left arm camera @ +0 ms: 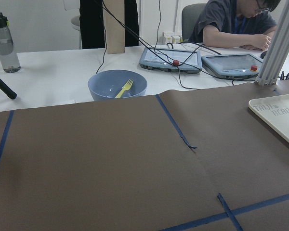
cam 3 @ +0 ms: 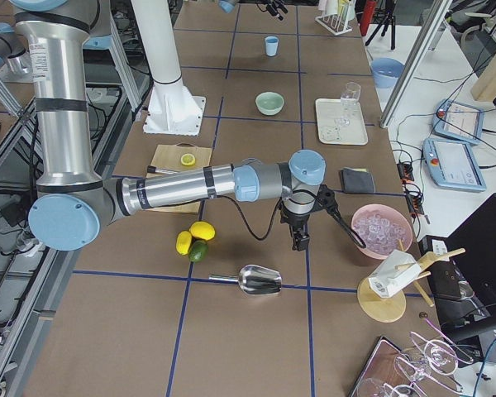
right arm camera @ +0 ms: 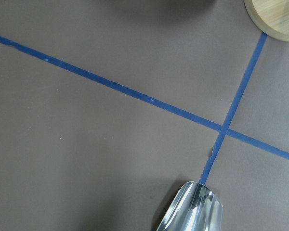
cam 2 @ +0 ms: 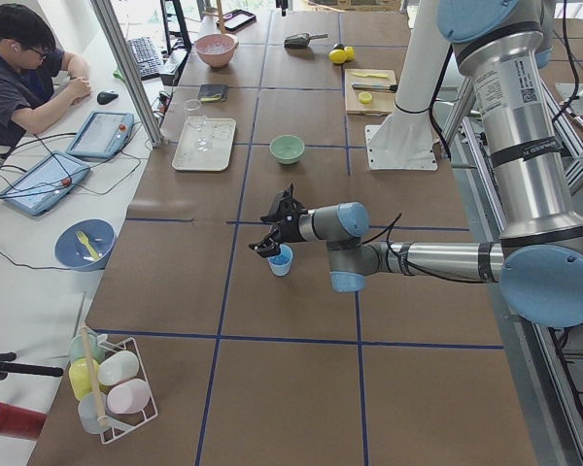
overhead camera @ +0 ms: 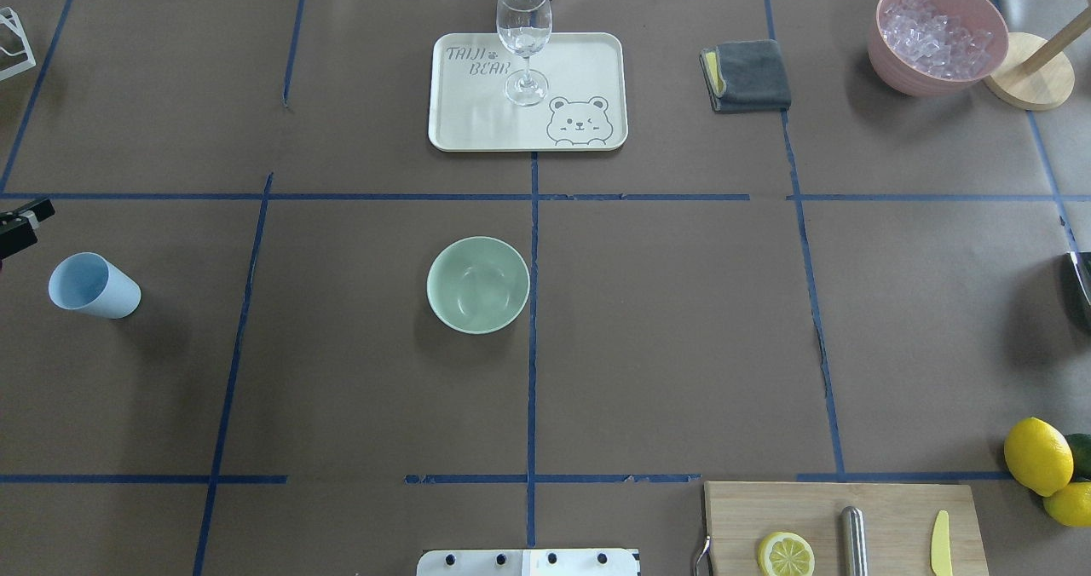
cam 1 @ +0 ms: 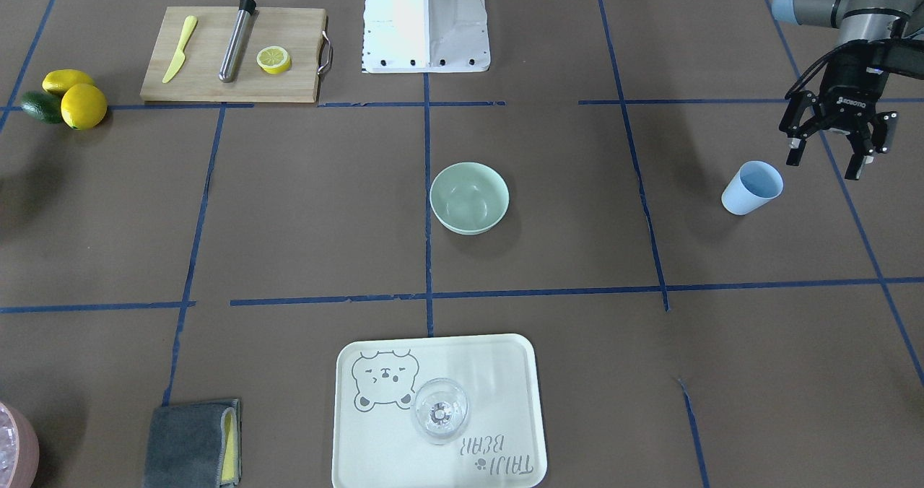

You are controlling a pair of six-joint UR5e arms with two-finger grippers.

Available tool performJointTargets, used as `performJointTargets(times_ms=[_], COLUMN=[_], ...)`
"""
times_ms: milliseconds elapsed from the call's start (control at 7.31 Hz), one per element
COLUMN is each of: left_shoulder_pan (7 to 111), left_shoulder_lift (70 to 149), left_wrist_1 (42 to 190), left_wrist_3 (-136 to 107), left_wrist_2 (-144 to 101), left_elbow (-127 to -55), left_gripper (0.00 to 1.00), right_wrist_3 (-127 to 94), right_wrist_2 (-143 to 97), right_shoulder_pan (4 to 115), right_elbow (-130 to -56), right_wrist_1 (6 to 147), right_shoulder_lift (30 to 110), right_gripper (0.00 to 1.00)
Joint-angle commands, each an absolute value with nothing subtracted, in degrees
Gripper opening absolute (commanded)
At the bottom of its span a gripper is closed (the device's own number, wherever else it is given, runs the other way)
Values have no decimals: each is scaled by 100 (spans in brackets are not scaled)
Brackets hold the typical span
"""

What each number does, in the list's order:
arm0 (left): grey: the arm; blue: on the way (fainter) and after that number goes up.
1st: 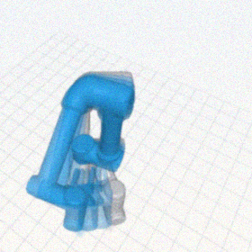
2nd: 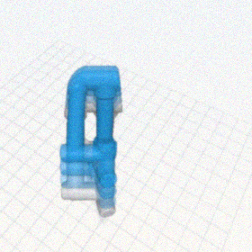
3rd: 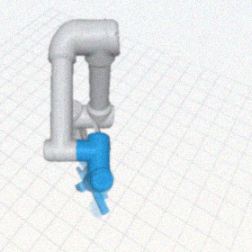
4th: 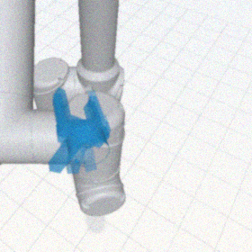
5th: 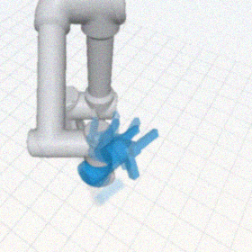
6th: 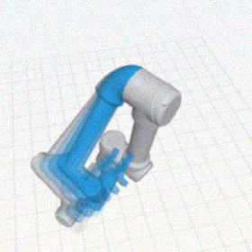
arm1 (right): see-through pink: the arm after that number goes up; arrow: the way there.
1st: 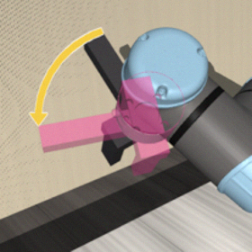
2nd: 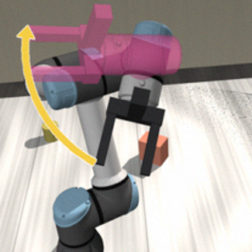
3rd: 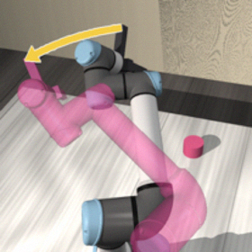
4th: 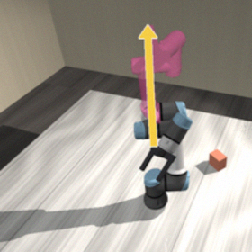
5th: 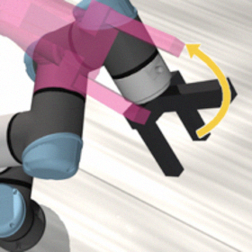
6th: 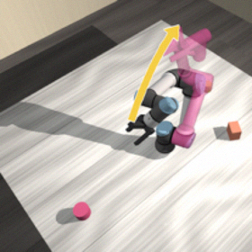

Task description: Pour ice into bowl

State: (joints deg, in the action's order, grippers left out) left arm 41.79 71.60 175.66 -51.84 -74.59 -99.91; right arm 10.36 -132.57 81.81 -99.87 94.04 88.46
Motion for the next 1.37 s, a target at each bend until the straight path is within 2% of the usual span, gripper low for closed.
performJointTargets(times_ms=[0, 547, 958, 1231], left_shoulder_pan=[3018, 2068, 1592, 1381], left_shoulder_lift=[7067, 7075, 7137, 7320], left_wrist_1=[17561, 17543, 17534, 17586], left_wrist_3=[-5720, -6239, -6372, -6390], left_wrist_2=[-5745, -4160, -3508, -3262], left_elbow=[-9932, -9423, -9255, -8888], left_gripper=[100, 100, 100, 100], right_wrist_3=[1028, 1002, 993, 1019], right_wrist_2=[-13254, -13245, -13236, -13228], right_shoulder_pan=[8218, 8235, 8244, 8262], right_elbow=[-9984, -9984, -9976, -9976], right_wrist_1=[9404, 9404, 9413, 9413], right_shoulder_lift=[8868, 8868, 8877, 8868], right_gripper=[100, 100, 100, 100])
